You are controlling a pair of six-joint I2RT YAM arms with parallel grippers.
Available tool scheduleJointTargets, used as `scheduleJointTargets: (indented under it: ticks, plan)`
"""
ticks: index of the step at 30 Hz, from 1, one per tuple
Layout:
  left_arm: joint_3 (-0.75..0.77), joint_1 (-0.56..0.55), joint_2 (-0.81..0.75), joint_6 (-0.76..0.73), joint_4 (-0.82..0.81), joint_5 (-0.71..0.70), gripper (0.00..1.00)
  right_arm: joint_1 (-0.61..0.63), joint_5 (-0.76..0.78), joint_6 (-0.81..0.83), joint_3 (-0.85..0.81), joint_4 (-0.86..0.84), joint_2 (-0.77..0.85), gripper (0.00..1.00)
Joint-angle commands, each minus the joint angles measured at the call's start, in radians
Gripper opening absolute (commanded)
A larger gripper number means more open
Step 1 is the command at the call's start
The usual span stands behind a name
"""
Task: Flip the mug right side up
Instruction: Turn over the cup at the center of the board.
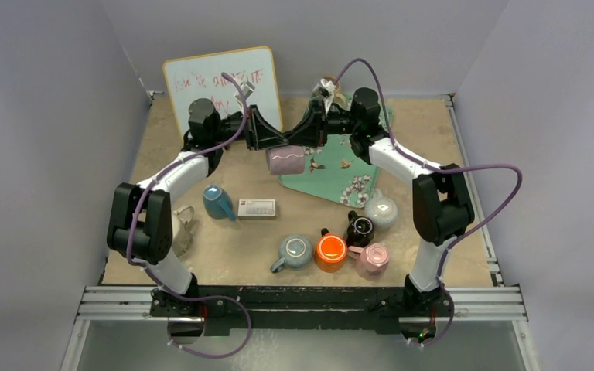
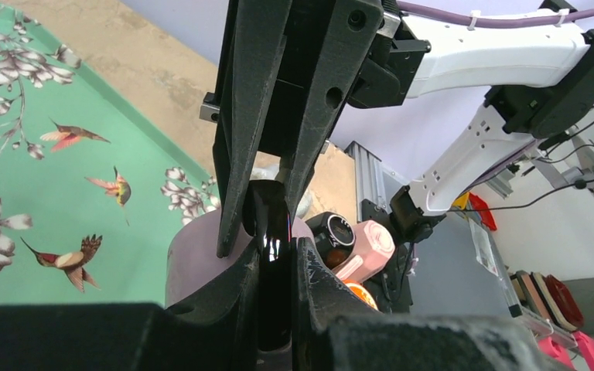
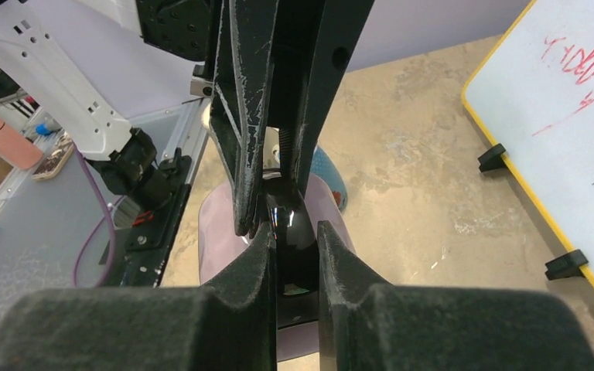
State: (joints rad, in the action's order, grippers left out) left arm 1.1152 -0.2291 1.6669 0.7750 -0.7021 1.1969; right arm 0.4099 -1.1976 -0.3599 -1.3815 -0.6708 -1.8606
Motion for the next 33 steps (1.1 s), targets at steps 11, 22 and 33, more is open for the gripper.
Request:
scheduleJointTargets:
  ticks: [11, 22, 33]
  plan:
    - [0.147, -0.006, -0.186, -0.394, 0.589, -0.254, 0.63, -0.016, 0.093, 0.065, 0.003, 0.126, 0.054, 0.0]
    - [0.114, -0.006, -0.363, -0.442, 0.867, -0.503, 1.0, -0.021, 0.271, 0.366, -0.102, 0.568, 0.13, 0.0]
    - [-0.135, -0.006, -0.656, -0.51, 1.041, -0.67, 1.0, -0.022, 0.791, 0.679, -0.3, 1.053, 0.189, 0.0]
